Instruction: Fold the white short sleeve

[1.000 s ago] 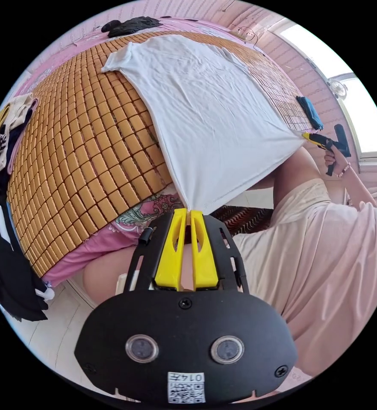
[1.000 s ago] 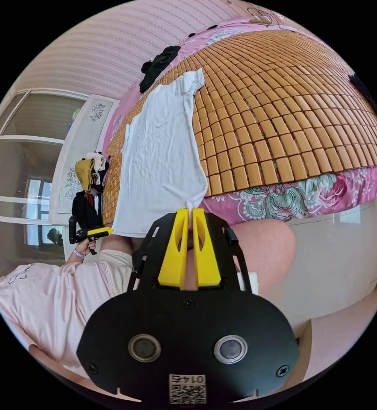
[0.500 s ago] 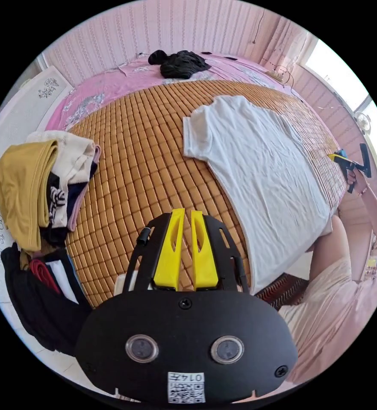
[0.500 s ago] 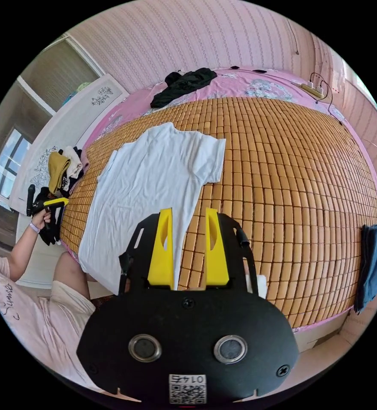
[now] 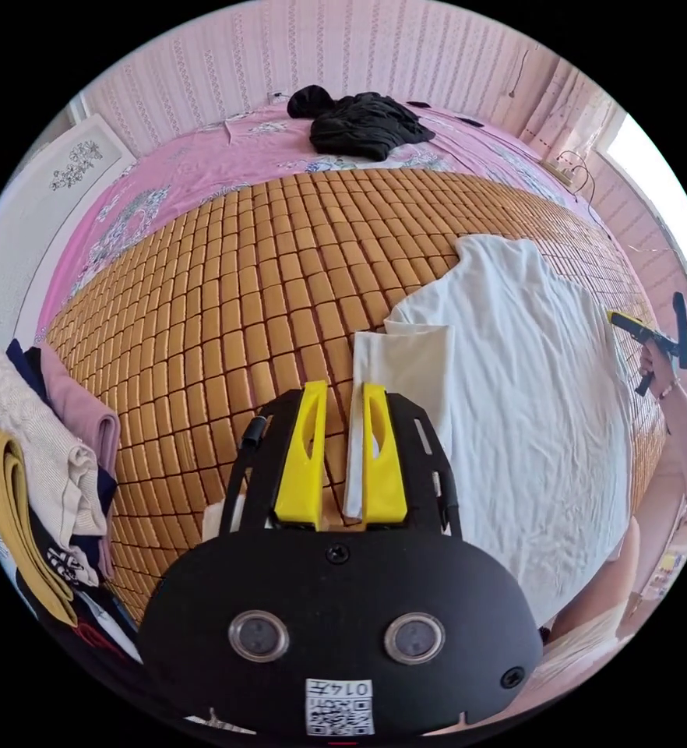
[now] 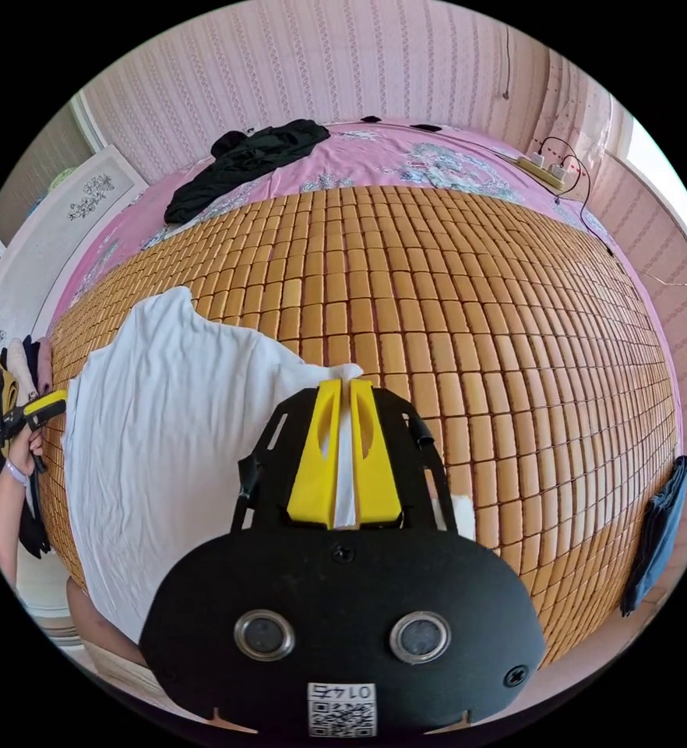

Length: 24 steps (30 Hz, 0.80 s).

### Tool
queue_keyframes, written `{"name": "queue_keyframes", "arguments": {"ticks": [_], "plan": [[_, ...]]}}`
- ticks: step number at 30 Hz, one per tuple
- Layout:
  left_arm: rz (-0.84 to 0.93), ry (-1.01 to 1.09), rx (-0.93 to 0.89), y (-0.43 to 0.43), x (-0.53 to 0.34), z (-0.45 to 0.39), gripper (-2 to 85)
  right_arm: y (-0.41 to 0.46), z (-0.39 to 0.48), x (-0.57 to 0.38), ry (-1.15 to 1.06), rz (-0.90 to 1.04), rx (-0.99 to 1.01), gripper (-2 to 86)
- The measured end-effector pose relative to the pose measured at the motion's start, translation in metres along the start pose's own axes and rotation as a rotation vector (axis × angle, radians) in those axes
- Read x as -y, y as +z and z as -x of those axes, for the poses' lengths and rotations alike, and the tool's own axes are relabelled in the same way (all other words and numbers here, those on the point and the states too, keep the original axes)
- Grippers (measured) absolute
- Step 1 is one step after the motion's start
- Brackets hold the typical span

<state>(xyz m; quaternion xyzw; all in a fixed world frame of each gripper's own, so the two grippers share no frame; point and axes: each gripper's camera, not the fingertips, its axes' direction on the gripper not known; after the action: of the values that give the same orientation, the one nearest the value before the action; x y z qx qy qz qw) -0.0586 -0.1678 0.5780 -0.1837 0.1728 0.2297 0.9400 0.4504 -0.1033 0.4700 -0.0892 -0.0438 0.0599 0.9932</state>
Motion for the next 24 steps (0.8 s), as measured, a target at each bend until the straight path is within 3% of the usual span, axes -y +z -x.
{"name": "queue_keyframes", "arguments": {"ticks": [3, 18, 22, 24], "plan": [[-0.025, -0.005, 0.196, -0.004, -0.004, -0.005, -0.4, -0.009, -0.017, 0.000, 0.027, -0.023, 0.020, 0.9], [-0.153, -0.309, 0.264, -0.013, -0.014, 0.052, -0.9, -0.023, -0.038, 0.011, 0.170, -0.087, -0.002, 1.0], [-0.016, -0.244, 0.202, 0.012, -0.015, 0.044, -0.3, -0.012, -0.036, 0.002, 0.177, -0.027, 0.018, 2.8], [-0.057, -0.262, 0.219, 0.005, -0.024, 0.043, 0.9, -0.018, -0.039, -0.011, 0.228, -0.056, -0.003, 6.7]]}}
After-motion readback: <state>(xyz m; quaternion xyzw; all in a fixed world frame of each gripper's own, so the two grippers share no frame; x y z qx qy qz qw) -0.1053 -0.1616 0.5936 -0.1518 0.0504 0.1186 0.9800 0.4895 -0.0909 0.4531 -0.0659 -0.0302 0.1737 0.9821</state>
